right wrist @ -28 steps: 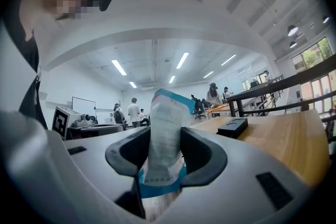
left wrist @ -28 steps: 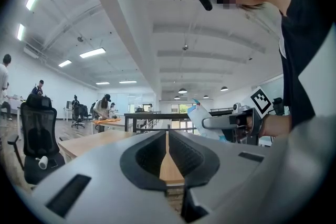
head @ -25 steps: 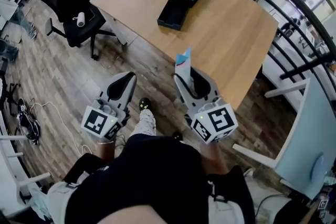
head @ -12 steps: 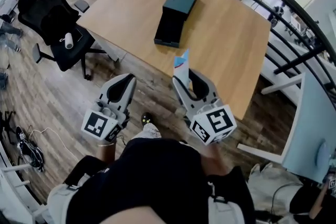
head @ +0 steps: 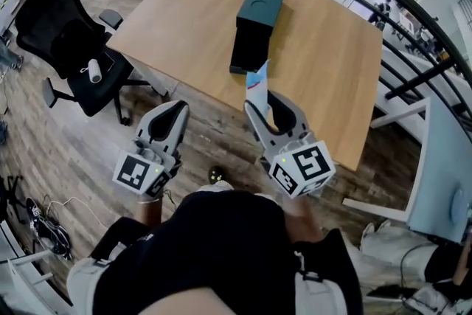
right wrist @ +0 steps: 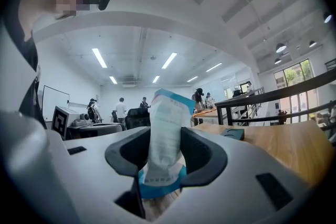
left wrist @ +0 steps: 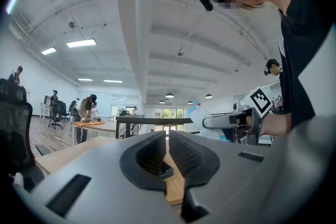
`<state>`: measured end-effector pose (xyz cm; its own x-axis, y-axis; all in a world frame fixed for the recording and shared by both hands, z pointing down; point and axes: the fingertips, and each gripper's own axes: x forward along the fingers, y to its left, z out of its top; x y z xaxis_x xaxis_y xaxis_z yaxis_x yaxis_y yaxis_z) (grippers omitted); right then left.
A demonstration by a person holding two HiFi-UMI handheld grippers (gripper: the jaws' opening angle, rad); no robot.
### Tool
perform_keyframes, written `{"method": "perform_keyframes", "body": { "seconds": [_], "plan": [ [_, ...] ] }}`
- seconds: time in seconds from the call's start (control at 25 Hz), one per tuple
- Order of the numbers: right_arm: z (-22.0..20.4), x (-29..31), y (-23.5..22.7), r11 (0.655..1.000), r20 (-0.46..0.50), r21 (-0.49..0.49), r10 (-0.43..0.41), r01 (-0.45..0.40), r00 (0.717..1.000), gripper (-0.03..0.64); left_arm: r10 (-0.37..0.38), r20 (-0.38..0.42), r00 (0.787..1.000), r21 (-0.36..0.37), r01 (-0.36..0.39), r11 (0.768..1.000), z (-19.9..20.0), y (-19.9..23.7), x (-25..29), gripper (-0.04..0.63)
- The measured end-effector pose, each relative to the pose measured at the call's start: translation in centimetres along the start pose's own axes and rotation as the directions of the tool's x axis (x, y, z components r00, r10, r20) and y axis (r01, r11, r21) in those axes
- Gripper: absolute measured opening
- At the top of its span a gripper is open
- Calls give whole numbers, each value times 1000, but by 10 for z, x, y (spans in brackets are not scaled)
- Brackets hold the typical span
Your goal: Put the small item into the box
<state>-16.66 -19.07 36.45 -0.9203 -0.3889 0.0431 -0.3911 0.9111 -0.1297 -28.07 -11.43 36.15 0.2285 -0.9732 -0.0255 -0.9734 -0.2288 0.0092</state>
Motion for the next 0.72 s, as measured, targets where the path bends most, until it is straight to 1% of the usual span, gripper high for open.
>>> {"method": "perform_keyframes", "body": {
  "seconds": [0.16,0.32,0.52,0.72],
  "plan": [
    [3,19,5,999,-2,-8,-33,33,999,173,-24,18,1000,-13,25,1000,1,23,0,25],
    [0,32,7,998,-13,-5,-60,60,998,173,-46,18,999,-24,46,999,-1,38,2,25],
    [-5,37,0,996,-23,0,-93,93,995,173,-70,17,997,-38,71,997,-8,45,11,25],
    [-5,40,-19,992,-15,12,-123,124,992,173,-101,14,995,-26,102,994,-7,44,30,25]
  ]
}}
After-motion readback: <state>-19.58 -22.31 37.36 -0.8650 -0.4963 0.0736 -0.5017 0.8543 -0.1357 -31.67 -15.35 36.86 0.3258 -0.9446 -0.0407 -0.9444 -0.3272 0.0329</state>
